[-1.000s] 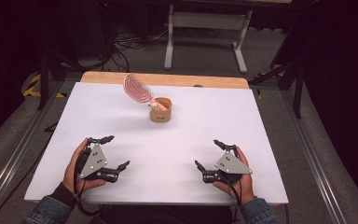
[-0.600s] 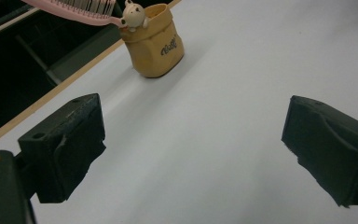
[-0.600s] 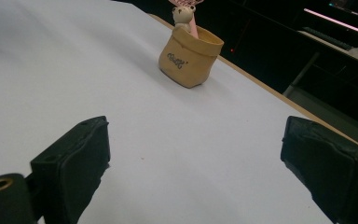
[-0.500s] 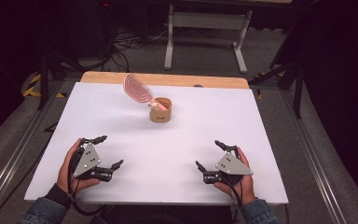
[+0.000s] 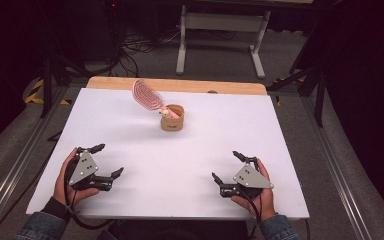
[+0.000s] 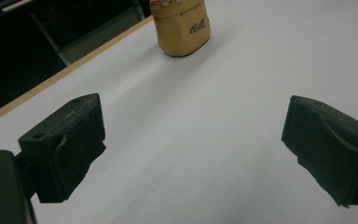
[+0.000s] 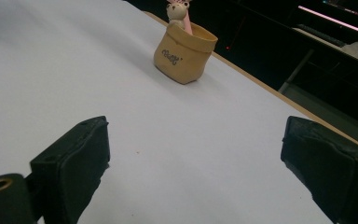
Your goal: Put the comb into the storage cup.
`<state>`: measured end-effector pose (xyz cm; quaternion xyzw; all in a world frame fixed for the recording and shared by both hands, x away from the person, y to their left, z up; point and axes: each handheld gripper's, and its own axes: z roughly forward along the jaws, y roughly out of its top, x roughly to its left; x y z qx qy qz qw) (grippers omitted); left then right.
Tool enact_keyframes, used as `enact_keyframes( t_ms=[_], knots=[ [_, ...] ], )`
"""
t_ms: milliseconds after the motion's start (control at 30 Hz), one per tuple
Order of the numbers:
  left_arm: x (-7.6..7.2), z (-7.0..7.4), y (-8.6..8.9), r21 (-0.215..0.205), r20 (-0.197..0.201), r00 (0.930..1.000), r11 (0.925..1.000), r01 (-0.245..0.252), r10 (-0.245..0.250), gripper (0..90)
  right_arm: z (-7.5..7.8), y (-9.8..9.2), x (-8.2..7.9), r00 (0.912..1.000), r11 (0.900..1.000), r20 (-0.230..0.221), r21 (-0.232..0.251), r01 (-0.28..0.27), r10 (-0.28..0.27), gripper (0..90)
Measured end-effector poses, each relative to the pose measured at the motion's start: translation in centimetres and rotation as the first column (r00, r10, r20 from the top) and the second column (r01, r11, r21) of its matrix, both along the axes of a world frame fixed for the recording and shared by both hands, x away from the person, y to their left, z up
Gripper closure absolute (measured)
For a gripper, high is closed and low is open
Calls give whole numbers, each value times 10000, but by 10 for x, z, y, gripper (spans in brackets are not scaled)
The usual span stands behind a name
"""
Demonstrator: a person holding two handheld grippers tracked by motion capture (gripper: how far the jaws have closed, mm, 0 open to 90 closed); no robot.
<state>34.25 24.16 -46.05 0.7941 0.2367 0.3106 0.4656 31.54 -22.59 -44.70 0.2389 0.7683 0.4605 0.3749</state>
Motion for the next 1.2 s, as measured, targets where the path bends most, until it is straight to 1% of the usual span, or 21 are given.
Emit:
enact_keyframes(
  t_ms=[67, 100, 133, 167, 200, 233, 333, 433, 467, 667, 733, 767, 867, 933, 1000, 1067, 1133, 1200],
  knots=[
    [1, -1, 5, -178, -98, 9998, 9997, -161, 160, 67, 0, -1, 1, 10000, 10000, -36, 37, 29, -29, 86],
    [1, -1, 5, -178, -98, 9998, 9997, -161, 160, 67, 0, -1, 1, 10000, 10000, -61, 39, 35, -35, 85],
    [1, -3, 10, -430, -116, 9995, 9986, -305, 300, 67, 0, -1, 1, 9999, 10000, -90, 42, 46, -45, 80],
    [1, -3, 10, -430, -116, 9995, 9986, -305, 300, 68, 0, -1, 1, 9999, 10000, -100, 16, 51, -50, 78],
    [2, -4, 14, -463, -225, 9990, 9981, -406, 396, 67, 0, 0, 1, 9999, 10000, -89, -18, 50, -50, 74],
    [3, -5, 14, -521, -252, 9989, 9978, -415, 402, 67, 0, 0, 1, 10000, 10000, -55, -47, 70, -70, 69],
    [3, -6, 14, -416, -297, 9988, 9983, -402, 390, 64, -1, -1, 1, 9999, 9999, -32, -62, 133, -133, 65],
    [3, -6, 13, -485, -309, 9988, 9981, -389, 374, 60, -1, -3, 1, 9998, 9998, -40, -20, 208, -208, 62],
    [2, -6, 13, -386, -297, 9989, 9985, -379, 367, 59, 0, -3, 1, 9998, 9998, -23, -34, 205, -205, 62],
    [1, -7, 10, -472, -390, 9988, 9984, -299, 281, 59, 0, -3, 1, 9998, 9998, -35, -15, 204, -204, 59],
    [1, -7, 10, -388, -348, 9991, 9989, -260, 246, 59, 0, -3, 1, 9998, 9998, -11, -22, 189, -189, 60],
    [1, -7, 9, -469, -350, 9991, 9986, -241, 225, 59, 0, -3, 1, 9998, 9998, -15, -45, 184, -184, 60],
    [2, -8, 8, -500, -376, 9992, 9986, -155, 136, 59, 0, -2, 0, 9999, 9998, -10, -132, 148, -148, 60],
    [2, -8, 8, -443, -345, 9993, 9989, -139, 124, 58, 0, -1, 0, 9999, 9998, 8, -125, 155, -155, 60],
    [1, -8, 8, -529, -393, 9992, 9985, -134, 113, 58, 1, -1, -1, 9998, 9998, 88, -81, 204, -203, 60],
    [0, -7, 7, -536, -406, 9991, 9985, -106, 84, 59, 1, -1, -1, 9997, 9996, 55, -135, 246, -245, 61],
    [0, -7, 7, -448, -369, 9993, 9990, -48, 31, 58, 1, 0, -2, 9996, 9996, 102, -128, 246, -245, 61],
    [-1, -7, 7, -491, -392, 9992, 9988, -37, 17, 59, 1, 1, -2, 9997, 9996, 104, -138, 235, -234, 61]
  ],
)
